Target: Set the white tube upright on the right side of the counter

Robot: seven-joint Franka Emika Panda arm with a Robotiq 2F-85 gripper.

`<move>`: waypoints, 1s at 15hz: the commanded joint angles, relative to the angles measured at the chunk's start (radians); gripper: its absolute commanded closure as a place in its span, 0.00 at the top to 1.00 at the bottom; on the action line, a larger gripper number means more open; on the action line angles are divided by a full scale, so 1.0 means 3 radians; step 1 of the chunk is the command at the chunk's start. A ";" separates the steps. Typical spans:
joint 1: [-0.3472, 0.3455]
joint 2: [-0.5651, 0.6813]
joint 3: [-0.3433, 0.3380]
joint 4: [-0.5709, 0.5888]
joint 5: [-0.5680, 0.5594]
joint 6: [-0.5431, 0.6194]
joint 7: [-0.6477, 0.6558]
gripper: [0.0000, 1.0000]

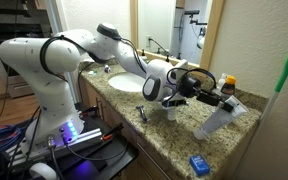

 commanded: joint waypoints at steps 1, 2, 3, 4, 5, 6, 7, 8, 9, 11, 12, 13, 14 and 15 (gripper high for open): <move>-0.0171 0.0144 0.0067 0.0077 -0.0203 -0.0192 -0.0054 0.01; -0.0192 0.0141 0.0051 0.0091 -0.0261 -0.0233 -0.0037 0.01; -0.0209 0.0190 0.0053 0.0097 -0.0321 -0.0249 -0.0065 0.01; -0.0233 0.0267 0.0077 0.0110 -0.0404 -0.0235 -0.0104 0.01; -0.0248 0.0317 0.0089 0.0114 -0.0502 -0.0259 -0.0150 0.01; -0.0263 0.0326 0.0090 0.0120 -0.0577 -0.0315 -0.0171 0.01; -0.0277 0.0365 0.0094 0.0125 -0.0656 -0.0374 -0.0217 0.01; -0.0286 0.0394 0.0099 0.0129 -0.0721 -0.0432 -0.0269 0.01; -0.0225 0.0425 0.0089 0.0099 -0.0784 -0.0539 -0.0329 0.01; -0.0206 0.0491 0.0094 0.0088 -0.0874 -0.0696 -0.0460 0.03; -0.0259 0.0563 0.0107 0.0106 -0.0928 -0.0730 -0.0553 0.29; -0.0230 0.0601 0.0101 0.0093 -0.0940 -0.0788 -0.0622 0.29; -0.0165 0.0621 0.0080 0.0065 -0.0923 -0.0886 -0.0674 0.35; -0.0195 0.0687 0.0079 0.0079 -0.0926 -0.0921 -0.0736 0.43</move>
